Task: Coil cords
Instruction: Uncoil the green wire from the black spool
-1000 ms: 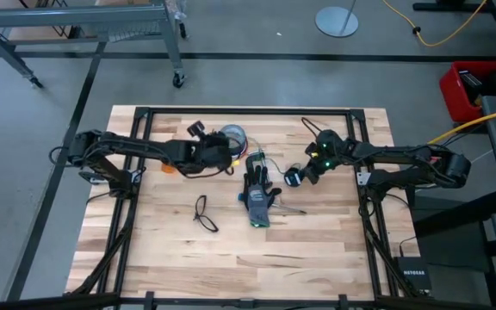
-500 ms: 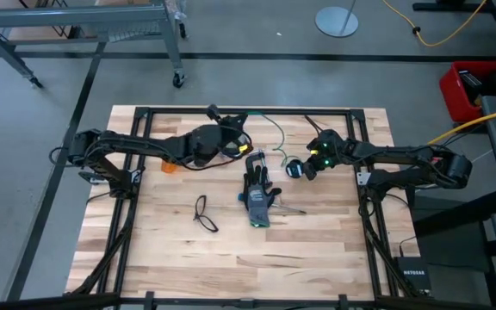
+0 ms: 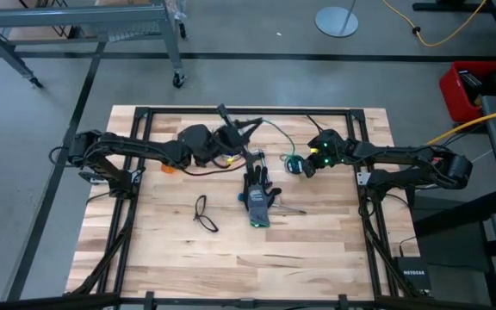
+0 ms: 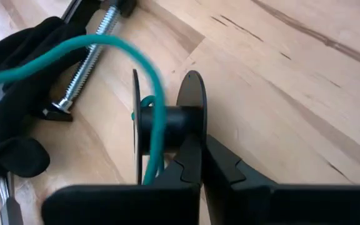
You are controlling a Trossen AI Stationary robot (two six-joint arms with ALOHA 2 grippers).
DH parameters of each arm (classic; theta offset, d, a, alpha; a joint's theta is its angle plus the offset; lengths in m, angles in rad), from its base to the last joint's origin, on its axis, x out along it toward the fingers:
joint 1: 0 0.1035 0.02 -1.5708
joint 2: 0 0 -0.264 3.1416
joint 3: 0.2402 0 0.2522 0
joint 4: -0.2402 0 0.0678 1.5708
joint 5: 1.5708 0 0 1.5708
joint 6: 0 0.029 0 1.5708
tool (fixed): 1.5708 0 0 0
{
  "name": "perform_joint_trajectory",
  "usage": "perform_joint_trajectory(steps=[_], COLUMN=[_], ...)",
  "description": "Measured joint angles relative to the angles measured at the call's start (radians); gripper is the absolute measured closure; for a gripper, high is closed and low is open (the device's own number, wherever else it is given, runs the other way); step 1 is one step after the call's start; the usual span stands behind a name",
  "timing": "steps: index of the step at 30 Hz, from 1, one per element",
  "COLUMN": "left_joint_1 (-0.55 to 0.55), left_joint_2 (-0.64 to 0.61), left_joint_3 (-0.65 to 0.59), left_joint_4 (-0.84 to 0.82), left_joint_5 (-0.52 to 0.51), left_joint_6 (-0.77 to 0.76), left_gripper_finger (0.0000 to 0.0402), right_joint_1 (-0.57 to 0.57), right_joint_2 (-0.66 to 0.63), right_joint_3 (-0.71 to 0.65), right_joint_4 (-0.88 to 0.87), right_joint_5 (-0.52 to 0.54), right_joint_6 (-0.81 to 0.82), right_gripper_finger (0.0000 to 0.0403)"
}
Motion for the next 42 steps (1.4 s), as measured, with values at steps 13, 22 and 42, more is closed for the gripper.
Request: perform_joint_trajectory(steps=[13,22,42], left_joint_1=[-0.083,-0.173,-0.195], left_joint_2=[0.000,-0.005,-0.013], left_joint_3=[0.000,0.000,0.000], left_joint_4=[0.046,-0.265,-1.092], left_joint_5=[0.309,0.285,-0.046], left_joint_6=[-0.034,-0.149,-0.550], left_gripper_finger=[0.0401,0.0401,0.0401], right_joint_1=[-0.002,-0.078,-0.092], right_joint_2=[0.002,0.004,0.002], right_joint_3=[-0.002,-0.006,-0.002], right_joint_4=[0.043,0.259,0.682], right_joint_5=[0.078,-0.059,-0.637], right_joint_6=[0.014,0.011,0.042], right_gripper_finger=[0.0401,0.0401,0.0401])
